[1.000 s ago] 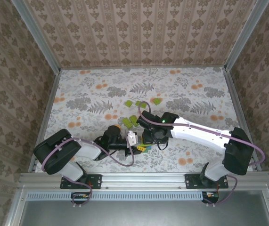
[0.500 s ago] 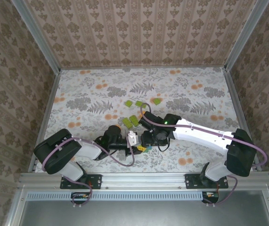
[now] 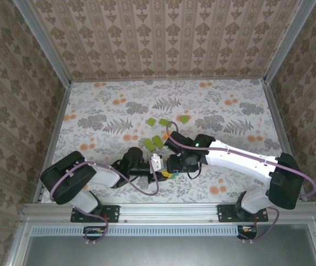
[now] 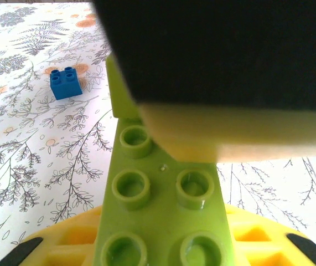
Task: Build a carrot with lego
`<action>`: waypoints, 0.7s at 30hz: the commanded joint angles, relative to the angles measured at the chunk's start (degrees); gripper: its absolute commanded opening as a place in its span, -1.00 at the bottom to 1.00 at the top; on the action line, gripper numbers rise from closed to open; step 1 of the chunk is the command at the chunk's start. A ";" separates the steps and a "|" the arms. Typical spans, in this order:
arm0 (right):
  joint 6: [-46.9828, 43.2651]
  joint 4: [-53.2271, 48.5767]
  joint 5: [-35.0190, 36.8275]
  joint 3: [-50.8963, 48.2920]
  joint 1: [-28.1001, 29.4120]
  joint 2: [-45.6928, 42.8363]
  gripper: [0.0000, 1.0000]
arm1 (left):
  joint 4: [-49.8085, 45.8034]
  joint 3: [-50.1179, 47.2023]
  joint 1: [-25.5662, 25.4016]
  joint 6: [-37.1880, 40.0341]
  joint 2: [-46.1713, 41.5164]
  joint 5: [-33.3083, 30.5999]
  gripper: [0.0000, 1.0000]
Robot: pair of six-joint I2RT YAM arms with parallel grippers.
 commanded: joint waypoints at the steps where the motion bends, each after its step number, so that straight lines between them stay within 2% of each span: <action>1: -0.70 -2.19 -2.09 0.07 -0.49 -2.32 0.13 | -7.83 -0.38 -0.02 1.67 2.20 -4.45 -0.55; 7: -0.98 -2.98 -1.13 0.00 -1.10 -2.58 0.12 | -8.07 -0.13 -0.02 1.67 2.30 -4.63 -0.55; 21: -1.51 -3.99 1.26 0.38 -1.98 -1.48 -0.06 | -8.64 0.30 -0.07 1.76 2.66 -4.79 -0.55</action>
